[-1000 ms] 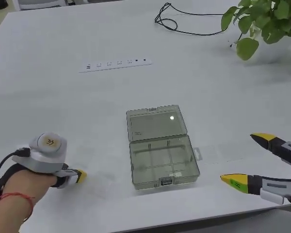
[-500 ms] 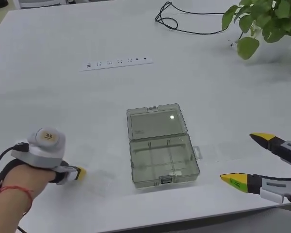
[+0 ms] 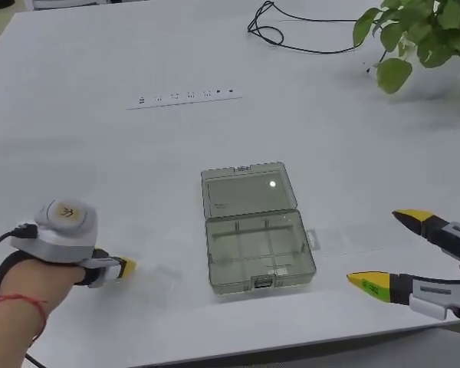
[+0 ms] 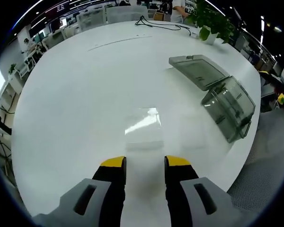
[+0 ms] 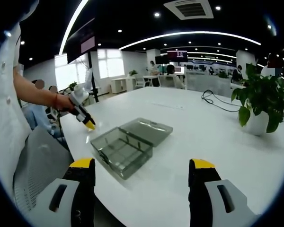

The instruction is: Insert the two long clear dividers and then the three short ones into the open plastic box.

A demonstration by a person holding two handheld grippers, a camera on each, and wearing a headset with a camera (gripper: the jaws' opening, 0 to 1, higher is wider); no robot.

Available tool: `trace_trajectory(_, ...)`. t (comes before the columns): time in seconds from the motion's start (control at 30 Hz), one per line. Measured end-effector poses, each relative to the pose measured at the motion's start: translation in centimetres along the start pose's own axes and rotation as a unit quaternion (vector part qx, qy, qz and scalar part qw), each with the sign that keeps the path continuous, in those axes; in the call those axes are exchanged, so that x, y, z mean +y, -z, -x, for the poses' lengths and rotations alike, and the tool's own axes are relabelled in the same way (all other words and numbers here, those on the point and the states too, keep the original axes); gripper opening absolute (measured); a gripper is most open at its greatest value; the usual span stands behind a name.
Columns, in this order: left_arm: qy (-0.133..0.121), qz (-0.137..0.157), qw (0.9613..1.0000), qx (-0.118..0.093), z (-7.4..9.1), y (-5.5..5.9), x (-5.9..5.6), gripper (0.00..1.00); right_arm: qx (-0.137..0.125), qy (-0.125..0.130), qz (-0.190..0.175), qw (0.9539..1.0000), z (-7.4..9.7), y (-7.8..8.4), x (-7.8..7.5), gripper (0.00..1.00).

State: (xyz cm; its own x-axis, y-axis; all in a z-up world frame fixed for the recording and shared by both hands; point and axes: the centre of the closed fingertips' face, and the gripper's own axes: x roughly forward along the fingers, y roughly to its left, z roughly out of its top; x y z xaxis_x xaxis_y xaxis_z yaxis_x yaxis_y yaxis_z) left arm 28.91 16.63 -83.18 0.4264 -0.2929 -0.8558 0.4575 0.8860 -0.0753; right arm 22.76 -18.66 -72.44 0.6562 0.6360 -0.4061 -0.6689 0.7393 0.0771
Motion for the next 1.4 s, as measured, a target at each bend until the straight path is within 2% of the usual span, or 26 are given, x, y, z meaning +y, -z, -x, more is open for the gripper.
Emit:
trace_trajectory(0.27,0.014,0.026,0.9987,-0.042,1.3,-1.1,-0.9,0.30,-0.009,-0.001,0.000,1.0000,0.0,-1.5,0.2,0.80)
trace_trajectory(0.4,0.025,0.043,0.9963,-0.070,2.2,-2.0,-1.9,0.30,-0.013,-0.003,-0.002,0.9999,0.0,-2.6,0.4,0.79)
trace_trajectory(0.6,0.050,0.065,0.9903,-0.113,3.4,-3.6,-3.9,0.30,-0.026,-0.010,-0.010,0.9996,-0.3,-4.5,1.0,0.75)
trace_trajectory(0.87,0.091,0.083,0.9780,-0.169,5.3,-6.2,-7.3,0.30,-0.048,-0.028,-0.024,0.9982,-1.0,-7.3,2.5,0.72)
trace_trajectory(0.9,0.101,0.086,0.9750,-0.178,5.6,-6.7,-8.0,0.30,-0.047,-0.033,-0.036,0.9977,-1.1,-7.6,2.8,0.71)
trace_trajectory(1.0,0.112,0.086,0.9720,-0.188,6.0,-7.3,-9.3,0.30,-0.052,-0.040,-0.040,0.9971,-1.3,-8.4,3.4,0.67)
trace_trajectory(1.07,0.130,0.093,0.9668,-0.200,6.4,-7.9,-10.5,0.30,-0.053,-0.045,-0.051,0.9963,-1.6,-8.9,3.8,0.67)
trace_trajectory(1.2,0.149,0.097,0.9610,-0.212,6.9,-8.6,-12.4,0.30,-0.064,-0.055,-0.062,0.9945,-1.9,-10.1,4.8,0.63)
trace_trajectory(1.23,0.156,0.098,0.9588,-0.217,7.1,-8.9,-13.0,0.30,-0.064,-0.056,-0.065,0.9943,-2.0,-10.3,5.0,0.61)
trace_trajectory(1.4,0.178,0.095,0.9524,-0.229,7.5,-9.6,-15.1,0.30,-0.061,-0.062,-0.072,0.9936,-2.6,-10.8,6.1,0.55)
